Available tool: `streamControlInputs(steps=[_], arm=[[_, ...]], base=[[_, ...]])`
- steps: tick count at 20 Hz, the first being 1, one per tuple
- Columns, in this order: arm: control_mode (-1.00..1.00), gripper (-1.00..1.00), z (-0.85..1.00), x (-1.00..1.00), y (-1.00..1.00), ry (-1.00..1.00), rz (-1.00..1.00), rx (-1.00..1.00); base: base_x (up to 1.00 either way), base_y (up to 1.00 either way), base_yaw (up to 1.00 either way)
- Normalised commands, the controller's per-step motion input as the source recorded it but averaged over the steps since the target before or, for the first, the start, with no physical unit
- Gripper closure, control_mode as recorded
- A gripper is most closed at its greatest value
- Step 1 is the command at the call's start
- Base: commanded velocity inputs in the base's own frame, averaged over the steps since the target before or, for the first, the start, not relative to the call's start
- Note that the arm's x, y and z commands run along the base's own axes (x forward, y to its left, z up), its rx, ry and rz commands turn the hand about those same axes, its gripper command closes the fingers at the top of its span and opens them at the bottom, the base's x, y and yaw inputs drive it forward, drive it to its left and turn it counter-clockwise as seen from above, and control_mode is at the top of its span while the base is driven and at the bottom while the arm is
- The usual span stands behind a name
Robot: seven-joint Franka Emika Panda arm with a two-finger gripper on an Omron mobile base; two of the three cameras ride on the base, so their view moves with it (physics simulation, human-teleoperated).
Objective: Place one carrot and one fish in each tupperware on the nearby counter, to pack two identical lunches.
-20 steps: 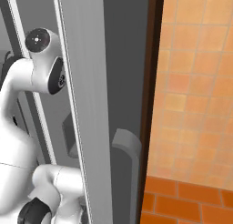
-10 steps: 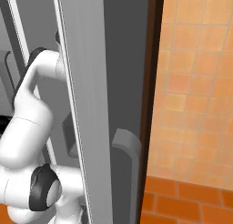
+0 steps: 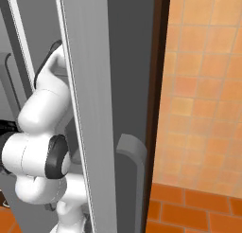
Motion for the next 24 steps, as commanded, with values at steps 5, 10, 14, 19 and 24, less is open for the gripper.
streamControlInputs(steps=[5,10,14,19,24], arm=[[-1.00,-1.00,-0.30,0.43,0.02,0.01,0.01,-0.08],[-1.00,-1.00,-0.80,-0.08,0.10,0.10,0.00,-0.15],[-1.00,1.00,-0.62,-0.48,0.01,0.17,0.01,-0.07],[-1.00,1.00,-0.46,-0.42,-0.34,0.23,0.03,0.00],[-1.00,1.00,-0.64,-0.89,-0.02,0.12,0.00,0.00]], base=[[0.00,0.00,0.00],[0.00,0.00,0.00],[0.00,0.00,0.00],[0.00,0.00,0.00],[0.00,0.00,0.00]])
